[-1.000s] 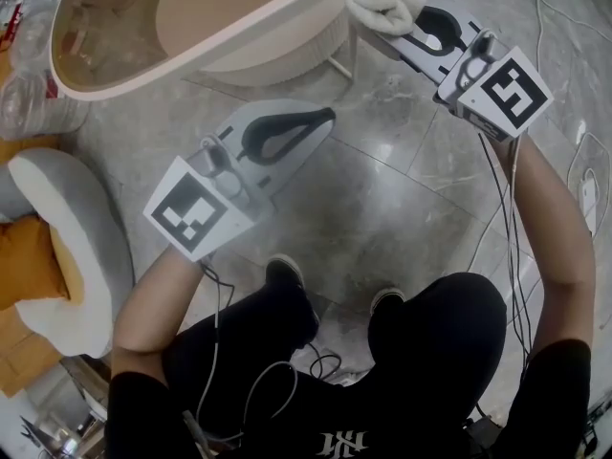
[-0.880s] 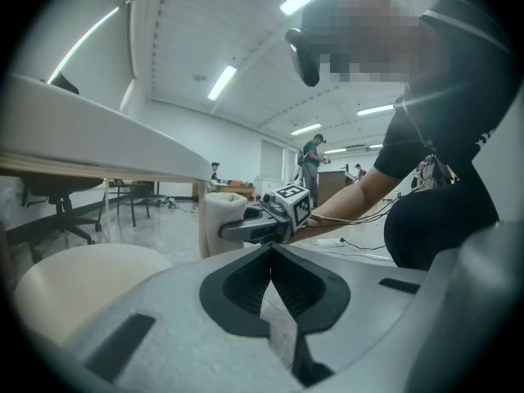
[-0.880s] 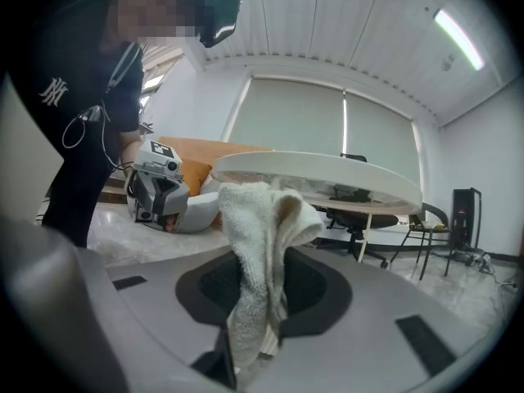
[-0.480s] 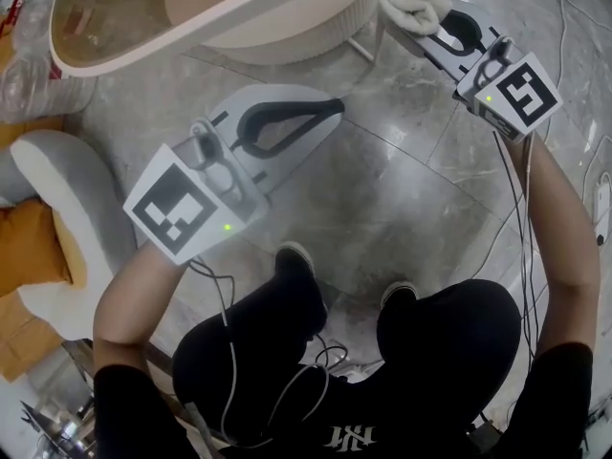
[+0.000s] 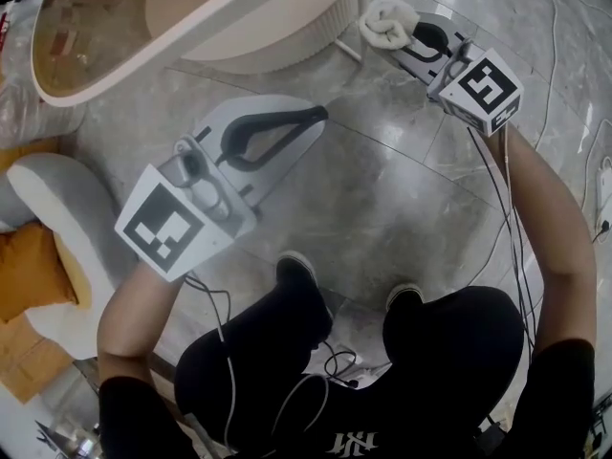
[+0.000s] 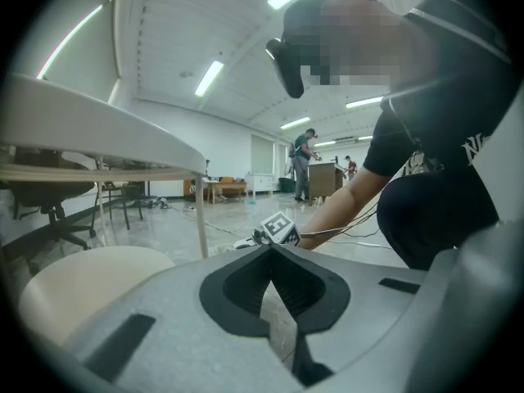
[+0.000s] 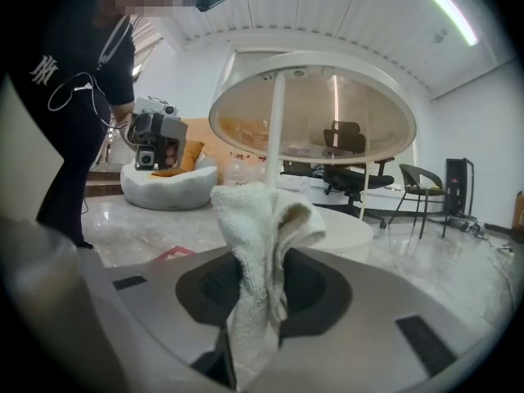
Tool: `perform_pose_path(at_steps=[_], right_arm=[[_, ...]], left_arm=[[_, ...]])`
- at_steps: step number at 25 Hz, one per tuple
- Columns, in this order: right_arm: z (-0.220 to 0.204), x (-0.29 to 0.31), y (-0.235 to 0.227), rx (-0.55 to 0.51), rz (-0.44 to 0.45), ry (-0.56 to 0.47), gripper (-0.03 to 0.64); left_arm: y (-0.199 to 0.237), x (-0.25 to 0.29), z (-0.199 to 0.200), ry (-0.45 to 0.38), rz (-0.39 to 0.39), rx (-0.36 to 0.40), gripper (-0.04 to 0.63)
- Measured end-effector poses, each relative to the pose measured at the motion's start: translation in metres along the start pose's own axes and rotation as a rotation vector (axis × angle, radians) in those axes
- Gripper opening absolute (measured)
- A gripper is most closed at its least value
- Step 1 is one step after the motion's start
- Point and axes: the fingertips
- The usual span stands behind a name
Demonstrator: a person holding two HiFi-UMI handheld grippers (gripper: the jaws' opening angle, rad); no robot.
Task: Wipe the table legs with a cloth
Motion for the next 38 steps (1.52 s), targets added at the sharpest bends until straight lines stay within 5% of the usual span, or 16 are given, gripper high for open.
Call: perform_pose_path(at_steps=[29,38], right_arm=[[-0.131,0.041,-0.008,0.064,-0.014,0.294,0.109],[-0.15,0.043,-0.01,0.051,0.016,0.575,0.109]], left_arm=[[-0.009,-0.023,-0.044,0.06,-0.018,-0.066,0.005],[-0.019,-0.019,-0.031,0.057,-0.04,-0.064,0.005]])
Point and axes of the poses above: the fingertips, and each gripper's own axes: x forward along the fingers, y to its left, z out of its top, and after that the axes turned 9 degrees about x, right-handed
